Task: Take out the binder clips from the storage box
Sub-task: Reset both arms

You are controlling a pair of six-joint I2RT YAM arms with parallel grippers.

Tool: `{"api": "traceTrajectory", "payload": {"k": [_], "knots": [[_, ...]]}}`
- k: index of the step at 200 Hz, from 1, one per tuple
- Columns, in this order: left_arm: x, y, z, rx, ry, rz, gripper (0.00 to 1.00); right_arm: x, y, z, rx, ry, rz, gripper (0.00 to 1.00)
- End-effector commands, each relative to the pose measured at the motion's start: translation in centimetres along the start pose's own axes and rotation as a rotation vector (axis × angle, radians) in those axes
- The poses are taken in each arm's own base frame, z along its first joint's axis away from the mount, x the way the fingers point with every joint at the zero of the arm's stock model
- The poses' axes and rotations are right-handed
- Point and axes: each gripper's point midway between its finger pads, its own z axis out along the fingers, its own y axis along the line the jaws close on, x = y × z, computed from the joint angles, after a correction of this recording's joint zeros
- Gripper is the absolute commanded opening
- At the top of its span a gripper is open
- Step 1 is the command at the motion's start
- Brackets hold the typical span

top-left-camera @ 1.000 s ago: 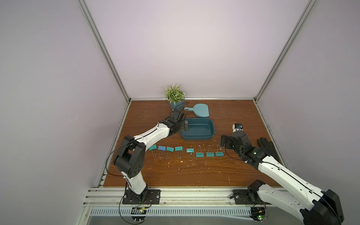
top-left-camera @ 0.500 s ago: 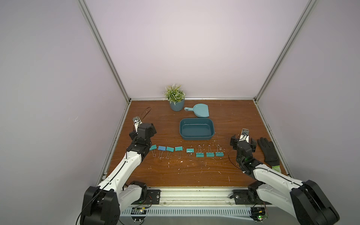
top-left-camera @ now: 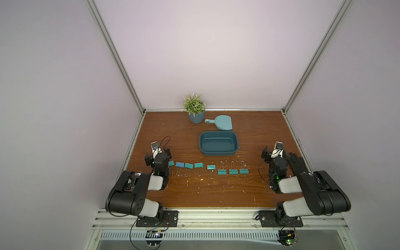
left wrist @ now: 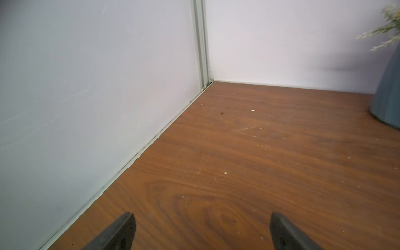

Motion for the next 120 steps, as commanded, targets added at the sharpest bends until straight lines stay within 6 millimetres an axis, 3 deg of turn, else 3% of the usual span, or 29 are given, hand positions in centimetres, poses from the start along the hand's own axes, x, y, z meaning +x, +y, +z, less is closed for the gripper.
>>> {"api": "traceTrajectory", "payload": {"k": [1, 25, 120], "knots": [[-3.3, -2.4, 0.3, 0.155, -0.129, 0.001, 1.0, -2.9, 1.9, 0.2, -0.108, -0.125, 0.033, 0.99], [-2.6, -2.1, 0.3, 0.197, -0.129, -0.025, 1.0, -2.3, 2.6, 1.3, -0.136, -0.057, 0.012, 0.99], [-2.6, -2.6, 0.1, 0.221, -0.132, -0.008, 1.0, -2.3, 2.6, 1.2, -0.136, -0.061, 0.015, 0.99]]}}
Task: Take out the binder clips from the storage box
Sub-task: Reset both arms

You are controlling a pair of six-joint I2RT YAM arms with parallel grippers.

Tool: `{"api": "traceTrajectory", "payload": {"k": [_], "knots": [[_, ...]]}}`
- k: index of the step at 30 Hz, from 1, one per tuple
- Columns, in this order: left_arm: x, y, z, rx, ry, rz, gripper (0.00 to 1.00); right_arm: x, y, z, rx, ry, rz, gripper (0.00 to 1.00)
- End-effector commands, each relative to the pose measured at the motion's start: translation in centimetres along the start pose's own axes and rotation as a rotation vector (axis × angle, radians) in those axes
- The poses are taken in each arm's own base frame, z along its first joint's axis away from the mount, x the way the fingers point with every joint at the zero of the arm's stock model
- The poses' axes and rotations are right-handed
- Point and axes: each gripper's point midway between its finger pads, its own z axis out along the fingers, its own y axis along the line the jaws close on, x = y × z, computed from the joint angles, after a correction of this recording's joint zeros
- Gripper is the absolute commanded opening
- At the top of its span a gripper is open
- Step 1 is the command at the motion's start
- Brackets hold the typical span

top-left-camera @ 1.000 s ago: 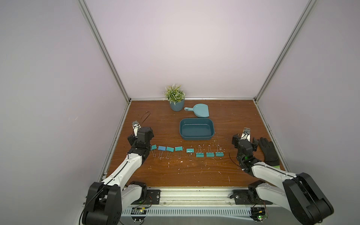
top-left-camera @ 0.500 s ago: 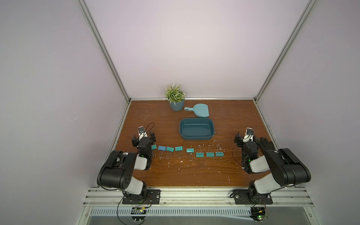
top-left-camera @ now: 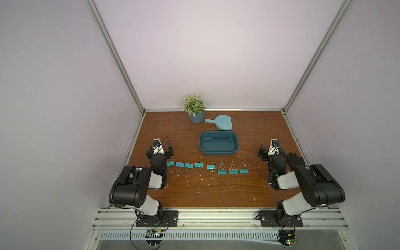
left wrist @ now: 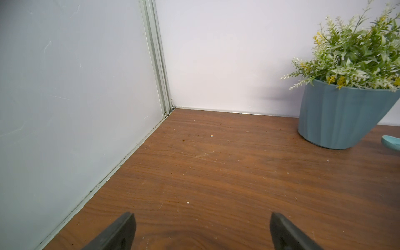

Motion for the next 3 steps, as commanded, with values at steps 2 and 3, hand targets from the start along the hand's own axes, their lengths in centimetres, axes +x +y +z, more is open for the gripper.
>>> {"api": "traceTrajectory", "payload": {"k": [2, 3], "knots": [[-0.15, -0.2, -0.06, 0.021, -0.013, 0.018, 1.0, -1.79, 0.01, 0.13, -0.002, -0.056, 0.013, 0.99], [-0.18, -0.19, -0.06, 0.02, -0.014, 0.018, 1.0, -1.75, 0.0, 0.14, -0.002, -0.055, 0.012, 0.99]]}}
